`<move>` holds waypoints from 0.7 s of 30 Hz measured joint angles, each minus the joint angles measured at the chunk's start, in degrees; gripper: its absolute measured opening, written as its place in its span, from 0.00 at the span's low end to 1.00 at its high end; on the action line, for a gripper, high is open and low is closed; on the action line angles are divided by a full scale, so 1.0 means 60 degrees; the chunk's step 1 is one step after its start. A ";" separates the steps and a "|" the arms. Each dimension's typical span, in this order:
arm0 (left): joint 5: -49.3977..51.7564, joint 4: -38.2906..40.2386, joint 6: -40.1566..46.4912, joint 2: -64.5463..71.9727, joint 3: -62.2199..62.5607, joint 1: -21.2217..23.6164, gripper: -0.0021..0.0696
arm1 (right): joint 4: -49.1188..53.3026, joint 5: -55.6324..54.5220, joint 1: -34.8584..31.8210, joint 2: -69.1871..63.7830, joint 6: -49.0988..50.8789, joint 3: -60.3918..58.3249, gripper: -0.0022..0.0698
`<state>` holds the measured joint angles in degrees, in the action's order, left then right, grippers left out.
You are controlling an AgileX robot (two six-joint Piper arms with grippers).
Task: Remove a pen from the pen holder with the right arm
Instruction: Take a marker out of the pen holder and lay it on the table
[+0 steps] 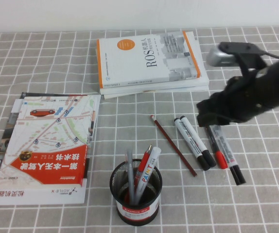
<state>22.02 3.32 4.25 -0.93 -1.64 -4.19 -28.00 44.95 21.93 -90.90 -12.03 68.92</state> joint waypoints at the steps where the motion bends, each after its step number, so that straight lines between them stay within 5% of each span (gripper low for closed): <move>1: 0.0000 0.0000 0.0000 0.0000 0.0000 0.0000 0.02 | 0.0191 0.0173 0.0088 -0.0327 0.0099 0.0332 0.15; 10: 0.0000 0.0000 0.0000 0.0000 0.0000 0.0000 0.02 | 0.0941 -0.0422 0.1105 -0.2608 0.0249 0.2329 0.15; 21: 0.0000 0.0000 0.0000 0.0000 0.0000 0.0000 0.02 | 0.0358 -0.2125 0.1449 -0.4186 -0.0314 0.2561 0.15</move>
<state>22.02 3.32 4.25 -0.93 -1.64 -4.19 -25.86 32.21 30.62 -116.02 -13.91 84.28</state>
